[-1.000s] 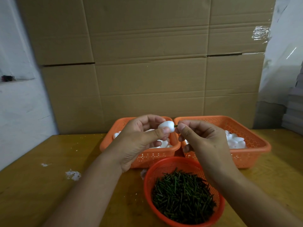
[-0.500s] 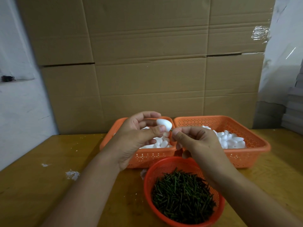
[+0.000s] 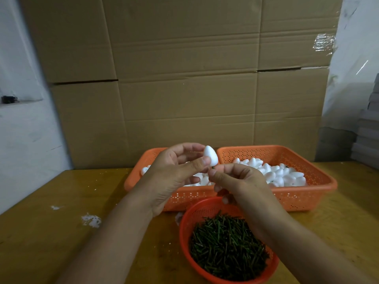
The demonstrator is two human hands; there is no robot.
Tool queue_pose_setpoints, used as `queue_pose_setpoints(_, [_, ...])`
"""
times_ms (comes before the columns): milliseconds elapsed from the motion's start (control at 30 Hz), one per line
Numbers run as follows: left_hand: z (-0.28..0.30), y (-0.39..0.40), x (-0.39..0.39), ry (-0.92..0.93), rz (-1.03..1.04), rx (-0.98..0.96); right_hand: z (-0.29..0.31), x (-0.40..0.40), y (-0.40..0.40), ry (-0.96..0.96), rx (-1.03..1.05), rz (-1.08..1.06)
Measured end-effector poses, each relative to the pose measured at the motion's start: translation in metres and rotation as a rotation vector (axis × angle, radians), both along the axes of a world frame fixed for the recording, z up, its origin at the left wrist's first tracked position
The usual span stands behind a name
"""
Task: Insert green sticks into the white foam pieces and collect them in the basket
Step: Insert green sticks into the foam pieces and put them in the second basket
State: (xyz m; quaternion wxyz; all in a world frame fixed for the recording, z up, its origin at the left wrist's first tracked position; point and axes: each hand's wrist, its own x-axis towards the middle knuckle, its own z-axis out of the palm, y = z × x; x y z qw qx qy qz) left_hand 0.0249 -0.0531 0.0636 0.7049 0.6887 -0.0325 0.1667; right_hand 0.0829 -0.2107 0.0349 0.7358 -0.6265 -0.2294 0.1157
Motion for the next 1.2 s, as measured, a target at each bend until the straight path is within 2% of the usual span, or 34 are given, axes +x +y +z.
queue_pose_setpoints(233, [-0.0006, 0.0032, -0.0006, -0.001, -0.019, 0.023, 0.0013, -0.0041, 0.0013, -0.065, -0.011, 0.002])
queue_pose_setpoints(567, [0.0002, 0.0077, -0.0011, 0.033, -0.109, -0.058, 0.0054, -0.0072, -0.0018, -0.078, -0.009, 0.075])
queue_pose_setpoints(900, [0.0014, 0.0002, -0.0013, -0.009, -0.030, 0.024, 0.0047, -0.0055, -0.0008, -0.022, 0.052, -0.033])
queue_pose_setpoints(1200, [-0.0007, 0.0019, -0.0010, -0.032, 0.021, 0.121, 0.0061, -0.0092, -0.0007, -0.090, 0.011, -0.007])
